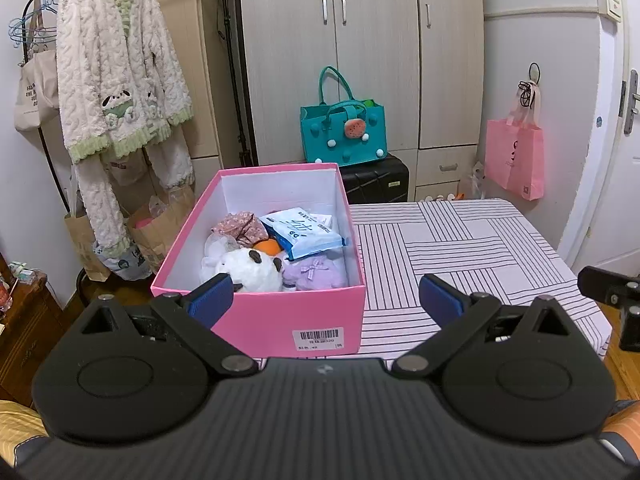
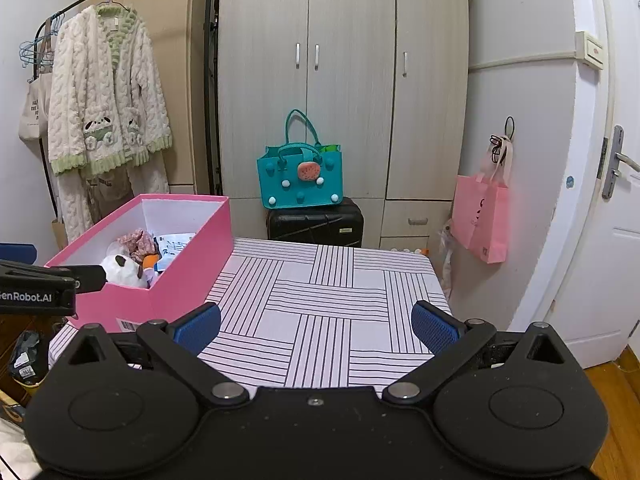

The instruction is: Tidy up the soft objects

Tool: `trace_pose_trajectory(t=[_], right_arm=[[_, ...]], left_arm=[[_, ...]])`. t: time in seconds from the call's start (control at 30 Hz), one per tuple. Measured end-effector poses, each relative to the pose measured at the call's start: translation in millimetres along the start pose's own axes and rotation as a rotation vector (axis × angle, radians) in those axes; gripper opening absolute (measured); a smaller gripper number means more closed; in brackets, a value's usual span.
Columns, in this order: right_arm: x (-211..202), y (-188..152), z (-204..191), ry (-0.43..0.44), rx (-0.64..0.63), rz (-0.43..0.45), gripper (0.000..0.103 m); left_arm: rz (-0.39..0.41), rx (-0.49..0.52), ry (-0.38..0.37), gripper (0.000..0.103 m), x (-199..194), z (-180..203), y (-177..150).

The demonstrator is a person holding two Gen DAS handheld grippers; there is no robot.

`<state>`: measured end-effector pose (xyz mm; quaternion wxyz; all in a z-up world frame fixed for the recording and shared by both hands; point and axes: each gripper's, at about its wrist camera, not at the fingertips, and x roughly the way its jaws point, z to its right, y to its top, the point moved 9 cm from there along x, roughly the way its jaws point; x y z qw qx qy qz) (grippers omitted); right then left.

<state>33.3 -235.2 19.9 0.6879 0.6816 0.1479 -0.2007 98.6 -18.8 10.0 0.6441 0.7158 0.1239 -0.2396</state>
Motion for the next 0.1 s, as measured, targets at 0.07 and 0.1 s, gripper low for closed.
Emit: trace_pose_trajectory(t=[0.07, 0.1], right_arm=[[0.0, -0.2, 0.3, -0.001, 0.0, -0.001, 0.103], [0.0, -0.1, 0.1, 0.0, 0.0, 0.0, 0.103]], left_arm=[[0.001, 0.0, 0.001, 0.101, -0.3, 0.3, -0.5], [0.004, 0.001, 0.003, 0.101, -1.0, 0.9, -0.7]])
